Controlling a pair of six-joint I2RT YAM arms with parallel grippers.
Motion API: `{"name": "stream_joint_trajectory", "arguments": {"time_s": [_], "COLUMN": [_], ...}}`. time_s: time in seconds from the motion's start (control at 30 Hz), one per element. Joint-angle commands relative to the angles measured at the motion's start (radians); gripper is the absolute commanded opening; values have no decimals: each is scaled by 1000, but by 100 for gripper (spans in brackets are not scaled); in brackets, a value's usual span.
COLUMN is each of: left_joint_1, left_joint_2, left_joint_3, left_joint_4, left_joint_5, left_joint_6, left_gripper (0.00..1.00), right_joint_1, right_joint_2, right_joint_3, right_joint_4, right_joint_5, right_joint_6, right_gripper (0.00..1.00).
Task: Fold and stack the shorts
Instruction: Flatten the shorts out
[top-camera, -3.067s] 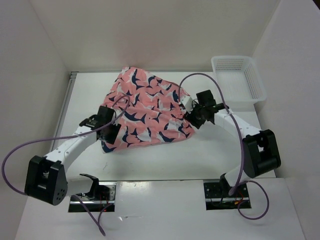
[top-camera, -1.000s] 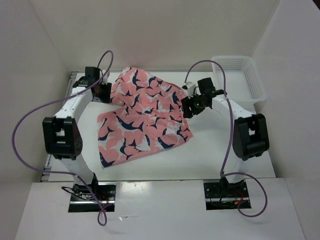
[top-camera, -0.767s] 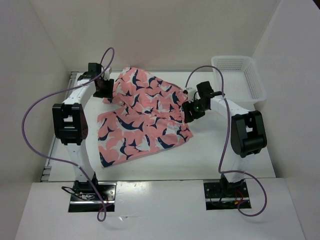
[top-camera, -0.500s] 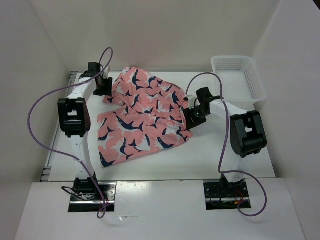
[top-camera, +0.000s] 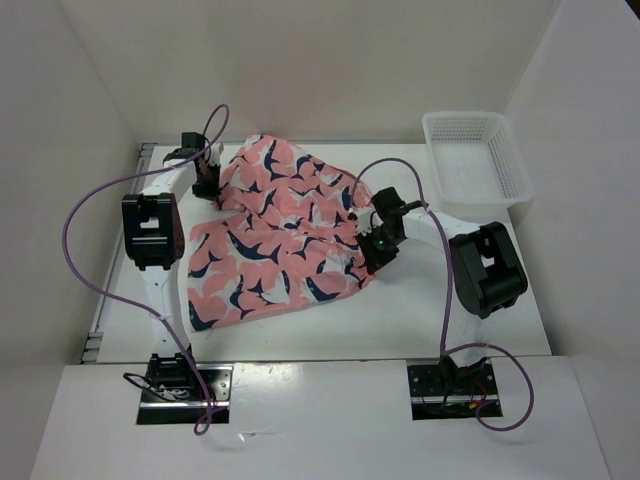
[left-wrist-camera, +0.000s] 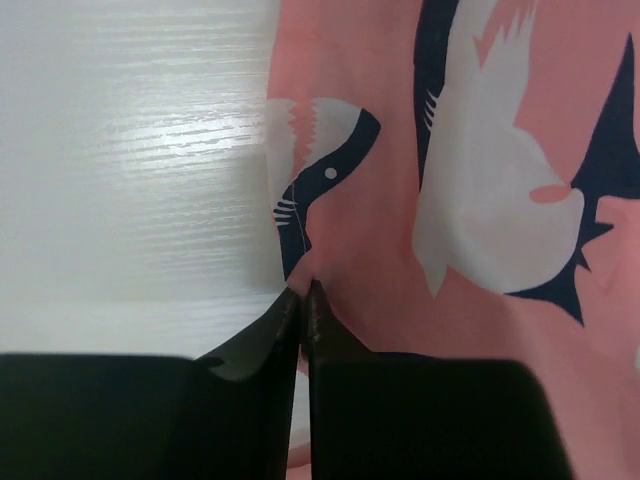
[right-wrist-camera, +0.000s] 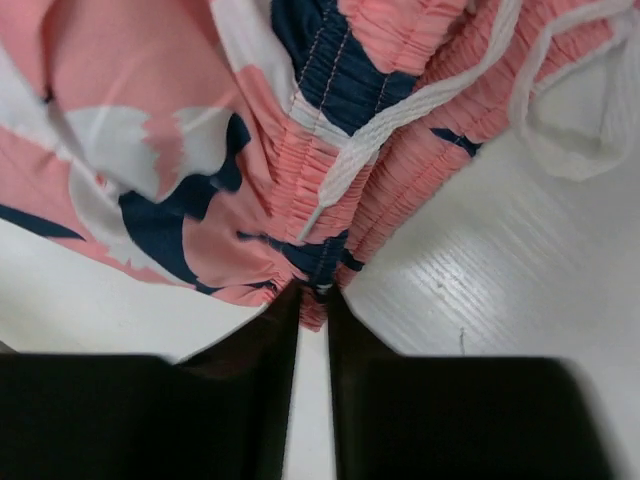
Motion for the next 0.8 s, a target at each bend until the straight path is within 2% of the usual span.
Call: {"name": "stream_joint_trajectory", "arguments": {"time_s": [0.0, 0.03, 0.13, 0.23, 0.4, 0.57, 0.6, 0.63, 0.67, 0.7, 0.77], "left_joint_1": [-12, -12, 8, 74, 96, 86, 77, 65, 65, 54, 54], "left_joint_2": [21, 21, -13, -61, -136, -170, -186, -218, -239, -275, -305], "left_joint_3": [-35, -35, -87, -107, -213, -288, -304, -322, -341, -353, -353], "left_joint_4": [-25, -25, 11, 11, 52, 29, 18, 18, 18, 18, 18], "left_joint_5": [17, 6, -65, -112, -200, -200, -186, -159, -146, -131, -111], "left_joint_6": [5, 5, 5, 5, 5, 5, 5, 5, 5, 5, 5], "left_gripper": [7, 2, 0, 0, 0, 1, 6, 31, 42, 48, 55], "right_joint_1": [-1, -1, -1, -1, -1, -1, -1, -1, -1, -1, -1], "right_joint_2": [-6, -6, -29, -52, -75, -84, -84, -98, -109, -109, -118], "right_joint_3": [-11, -11, -41, -69, -81, -91, -91, -56, -31, 28, 107], "right_joint_4": [-7, -18, -115, -244, -332, -351, -351, -334, -325, -324, -324], "right_joint_5": [-2, 18, 27, 66, 36, 47, 47, 47, 47, 37, 14], "right_joint_6": [-49, -74, -228, -370, -437, -459, -448, -419, -419, -410, -373], "right_gripper": [9, 0, 0, 0, 0, 0, 5, 15, 23, 37, 49]}}
